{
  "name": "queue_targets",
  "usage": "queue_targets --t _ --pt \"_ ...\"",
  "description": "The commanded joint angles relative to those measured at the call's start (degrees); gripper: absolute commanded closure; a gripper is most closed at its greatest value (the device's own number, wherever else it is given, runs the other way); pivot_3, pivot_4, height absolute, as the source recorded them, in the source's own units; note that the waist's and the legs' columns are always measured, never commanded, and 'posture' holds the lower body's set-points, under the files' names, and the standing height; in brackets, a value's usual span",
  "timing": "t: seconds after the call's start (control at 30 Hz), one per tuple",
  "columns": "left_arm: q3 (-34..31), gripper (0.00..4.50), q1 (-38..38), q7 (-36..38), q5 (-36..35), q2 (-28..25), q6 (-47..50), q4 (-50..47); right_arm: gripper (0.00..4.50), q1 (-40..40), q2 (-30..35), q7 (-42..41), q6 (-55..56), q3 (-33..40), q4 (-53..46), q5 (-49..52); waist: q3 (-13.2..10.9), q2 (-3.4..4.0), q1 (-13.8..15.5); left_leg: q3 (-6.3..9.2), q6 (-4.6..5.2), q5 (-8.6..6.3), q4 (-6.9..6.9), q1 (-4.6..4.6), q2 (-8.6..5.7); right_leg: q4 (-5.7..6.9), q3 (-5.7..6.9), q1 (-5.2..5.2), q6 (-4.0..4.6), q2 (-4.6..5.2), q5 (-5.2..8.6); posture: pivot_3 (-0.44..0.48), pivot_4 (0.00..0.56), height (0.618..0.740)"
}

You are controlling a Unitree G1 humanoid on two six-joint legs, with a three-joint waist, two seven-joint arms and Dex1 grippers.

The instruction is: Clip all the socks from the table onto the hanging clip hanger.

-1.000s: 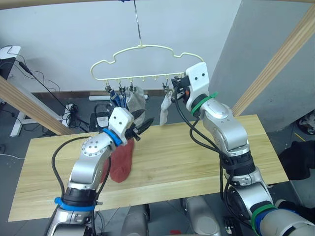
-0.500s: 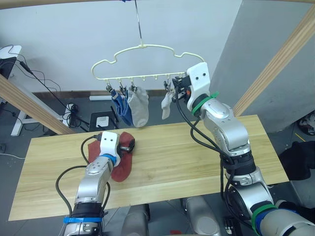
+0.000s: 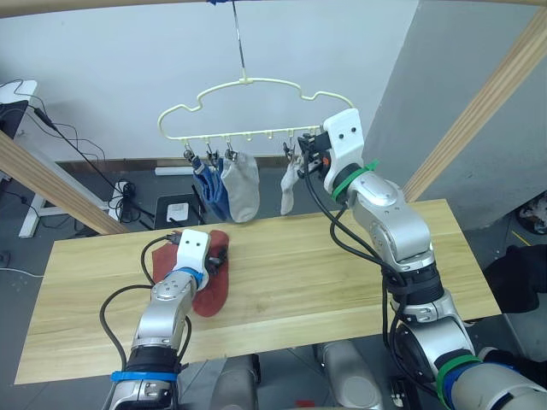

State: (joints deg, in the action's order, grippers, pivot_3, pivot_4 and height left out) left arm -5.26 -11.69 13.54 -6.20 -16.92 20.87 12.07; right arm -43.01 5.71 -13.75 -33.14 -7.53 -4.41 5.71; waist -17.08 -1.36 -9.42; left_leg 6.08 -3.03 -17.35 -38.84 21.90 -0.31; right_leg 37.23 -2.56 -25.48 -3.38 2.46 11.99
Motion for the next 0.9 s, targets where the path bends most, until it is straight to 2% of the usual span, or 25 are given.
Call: queue_targets --t 0.03,0.27,0.4,0.63,0.77,0.9 --pt "0.37 2.68 2.03 -0.09 0.99 -0.41 1.20 0.73 4.50 -0.59 -0.43 -0.18 0.51 0.22 -2.81 0.19 0.00 0.00 0.00 0.00 0.00 0.00 0.00 -0.01 0.00 0.00 0.00 0.00 0.00 0.00 0.00 -0.213 0.296 0.740" --pt "1.34 4.49 2.72 -0.03 2.58 -1.53 -0.76 0.98 4.50 -0.50 -0.66 -0.10 0.56 0.08 -2.86 0.11 0.00 0.00 -0.02 0.00 0.00 0.00 0.00 -0.02 0.00 0.01 0.00 0.00 0.00 0.00 0.00 -0.215 0.295 0.740" --pt "3.04 4.49 2.99 0.91 4.53 -2.50 -4.56 1.25 4.50 -0.41 -0.75 0.05 0.64 0.04 -2.91 0.03 0.00 0.00 -0.04 -0.01 0.00 0.00 0.00 -0.02 0.01 0.00 0.00 0.00 0.00 0.00 0.00 -0.223 0.291 0.740" --pt "14.84 4.49 -3.60 8.44 14.63 -8.10 -34.95 1.56 4.50 -0.41 -0.64 0.22 0.44 0.13 -3.32 0.05 -0.01 0.01 0.56 0.04 -0.01 0.00 0.02 0.09 -0.03 -0.06 0.05 -0.05 0.01 0.08 -0.01 -0.227 0.291 0.740" --pt "17.68 4.49 -9.27 9.00 16.39 -6.24 -43.29 2.57 4.50 -0.38 -0.56 0.21 0.18 0.19 -3.64 0.10 -0.01 0.01 0.79 -0.05 -0.01 0.00 0.03 0.13 -0.10 -0.14 0.05 -0.06 0.00 0.23 -0.01 -0.232 0.290 0.740" --pt "19.22 4.49 -13.85 7.79 17.00 -1.39 -44.30 3.17 4.50 -0.29 -0.54 0.24 -0.09 0.16 -3.97 0.12 -0.01 0.01 0.88 -0.12 0.01 -0.01 0.05 0.17 -0.13 -0.19 0.06 -0.10 -0.01 0.27 -0.01 -0.238 0.288 0.740"
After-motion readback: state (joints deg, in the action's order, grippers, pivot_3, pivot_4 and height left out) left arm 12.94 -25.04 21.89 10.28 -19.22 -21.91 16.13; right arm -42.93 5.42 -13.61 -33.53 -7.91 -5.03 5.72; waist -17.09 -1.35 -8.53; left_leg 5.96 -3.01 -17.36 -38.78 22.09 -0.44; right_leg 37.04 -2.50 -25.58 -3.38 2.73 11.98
